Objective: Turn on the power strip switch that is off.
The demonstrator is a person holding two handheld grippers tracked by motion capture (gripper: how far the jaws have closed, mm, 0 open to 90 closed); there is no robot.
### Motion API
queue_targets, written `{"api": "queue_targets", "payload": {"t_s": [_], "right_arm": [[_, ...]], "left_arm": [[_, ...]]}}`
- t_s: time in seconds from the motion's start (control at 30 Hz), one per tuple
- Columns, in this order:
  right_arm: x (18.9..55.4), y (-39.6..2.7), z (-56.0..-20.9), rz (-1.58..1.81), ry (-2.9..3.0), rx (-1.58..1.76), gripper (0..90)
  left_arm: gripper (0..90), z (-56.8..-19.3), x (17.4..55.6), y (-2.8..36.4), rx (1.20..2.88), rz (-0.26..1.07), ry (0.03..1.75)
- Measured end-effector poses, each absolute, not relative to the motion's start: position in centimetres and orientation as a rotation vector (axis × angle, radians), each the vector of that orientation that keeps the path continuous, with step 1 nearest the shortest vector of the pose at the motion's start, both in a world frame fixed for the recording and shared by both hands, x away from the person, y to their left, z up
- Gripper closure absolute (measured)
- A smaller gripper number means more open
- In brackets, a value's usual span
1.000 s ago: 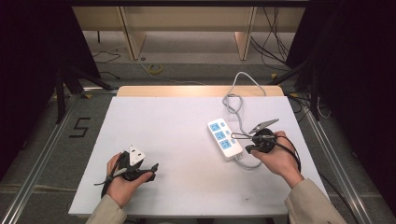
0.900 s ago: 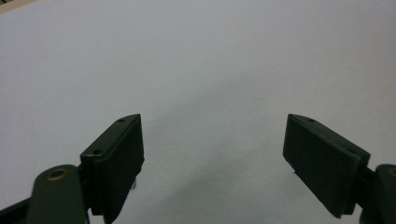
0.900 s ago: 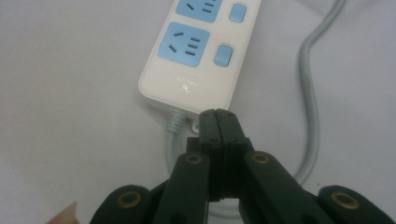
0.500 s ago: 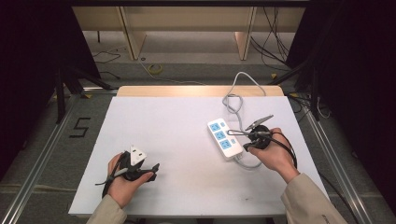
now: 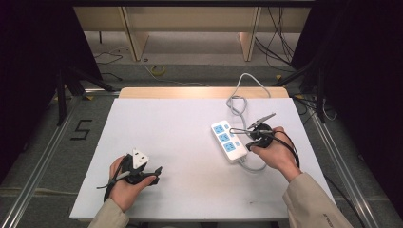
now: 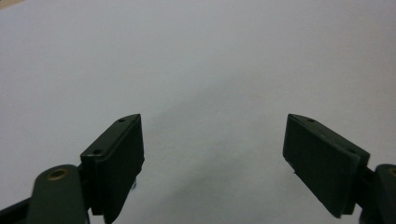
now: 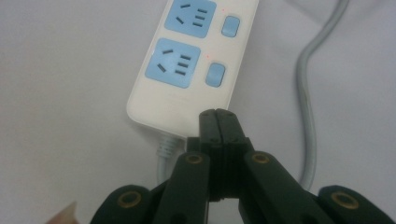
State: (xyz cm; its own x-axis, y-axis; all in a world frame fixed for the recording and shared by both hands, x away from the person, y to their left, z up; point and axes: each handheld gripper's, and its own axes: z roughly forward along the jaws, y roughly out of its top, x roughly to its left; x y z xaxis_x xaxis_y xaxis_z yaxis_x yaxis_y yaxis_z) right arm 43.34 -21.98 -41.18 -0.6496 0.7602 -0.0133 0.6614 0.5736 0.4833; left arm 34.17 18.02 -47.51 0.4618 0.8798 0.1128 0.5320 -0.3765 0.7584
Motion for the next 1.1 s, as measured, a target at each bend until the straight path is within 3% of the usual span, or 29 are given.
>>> {"api": "queue_targets", "payload": {"t_s": [1.1], "right_arm": [[45.9,-21.0,-40.6,0.626,2.575,1.222,90.0]], "left_arm": [[20.5,-47.5,34.2,18.0,2.056,0.683,1.169]]}}
